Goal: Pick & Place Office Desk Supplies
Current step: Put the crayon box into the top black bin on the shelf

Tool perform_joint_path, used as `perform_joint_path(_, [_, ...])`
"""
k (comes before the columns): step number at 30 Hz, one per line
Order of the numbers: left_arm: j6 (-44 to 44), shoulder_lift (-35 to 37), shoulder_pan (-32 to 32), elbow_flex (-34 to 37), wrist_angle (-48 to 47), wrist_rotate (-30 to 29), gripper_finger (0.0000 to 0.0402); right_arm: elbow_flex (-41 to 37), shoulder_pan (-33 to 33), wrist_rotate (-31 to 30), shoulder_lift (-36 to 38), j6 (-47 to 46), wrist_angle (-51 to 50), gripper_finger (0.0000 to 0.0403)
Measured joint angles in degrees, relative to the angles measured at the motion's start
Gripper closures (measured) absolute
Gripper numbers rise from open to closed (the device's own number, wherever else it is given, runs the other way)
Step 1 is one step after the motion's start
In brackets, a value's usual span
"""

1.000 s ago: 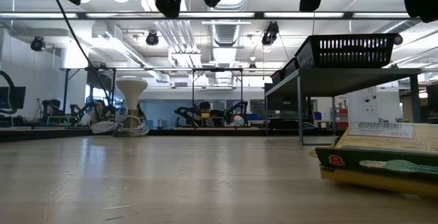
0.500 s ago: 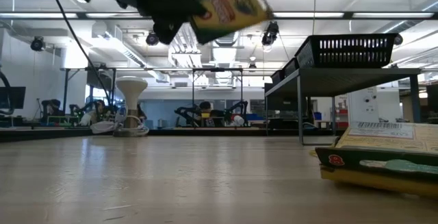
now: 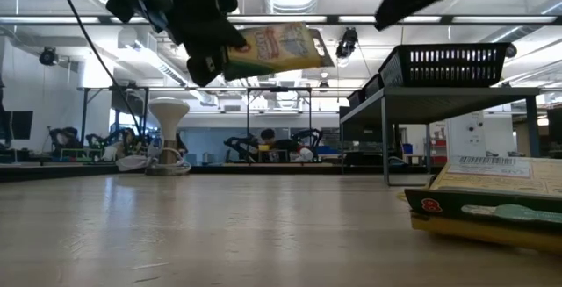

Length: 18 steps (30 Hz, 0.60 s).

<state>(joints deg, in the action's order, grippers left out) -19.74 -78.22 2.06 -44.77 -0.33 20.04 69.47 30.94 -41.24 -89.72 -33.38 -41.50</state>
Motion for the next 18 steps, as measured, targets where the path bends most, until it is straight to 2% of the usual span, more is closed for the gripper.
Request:
perform_joint_path(3, [0.08,0.00,0.66,-0.27,0.03,2.61,0.0360,2.38,-4.25,6.91,0.49,5.47,0.30,0.0142])
perform_joint_path(7, [0.19,0.00,1.18,-0.33,-0.39,2.70,0.0360,8.36,-10.30,12.94,0.51,15.32,0.41,0.0132])
perform_joint_path(9, [0.44,0.00,1.19,-0.33,-0.90,2.71,0.0360,11.33,-14.07,19.84,0.58,18.86,0.73,0.0131])
perform_joint_path(14, [1.94,0.00,1.19,-0.33,-0.82,2.64,0.0360,14.82,-24.68,38.58,-0.28,23.19,0.98,0.0142])
perform_joint_path(16, [2.37,0.00,1.19,-0.33,-0.79,2.44,0.0360,15.05,-27.51,42.98,-1.09,24.23,1.24,0.0148])
perform_joint_path(18, [3.04,0.00,1.19,-0.33,-0.82,2.27,0.0360,15.08,-28.58,44.25,-1.23,24.23,1.25,0.0153])
